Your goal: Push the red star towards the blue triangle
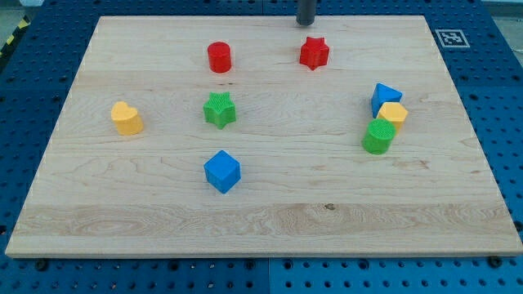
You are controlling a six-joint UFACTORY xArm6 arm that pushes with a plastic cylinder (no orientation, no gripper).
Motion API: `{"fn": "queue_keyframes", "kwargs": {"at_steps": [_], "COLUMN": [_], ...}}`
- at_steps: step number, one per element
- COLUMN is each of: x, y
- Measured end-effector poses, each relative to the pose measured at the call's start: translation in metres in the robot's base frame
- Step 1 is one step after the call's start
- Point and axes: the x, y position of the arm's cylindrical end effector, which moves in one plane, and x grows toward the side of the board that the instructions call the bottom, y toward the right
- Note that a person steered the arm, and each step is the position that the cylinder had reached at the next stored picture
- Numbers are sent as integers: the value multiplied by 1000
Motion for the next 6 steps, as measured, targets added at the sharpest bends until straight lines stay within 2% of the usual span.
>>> {"fn": "queue_keyframes", "kwargs": {"at_steps": [1,4,6], "x": [44,87,97], "y": [0,0,-2]}}
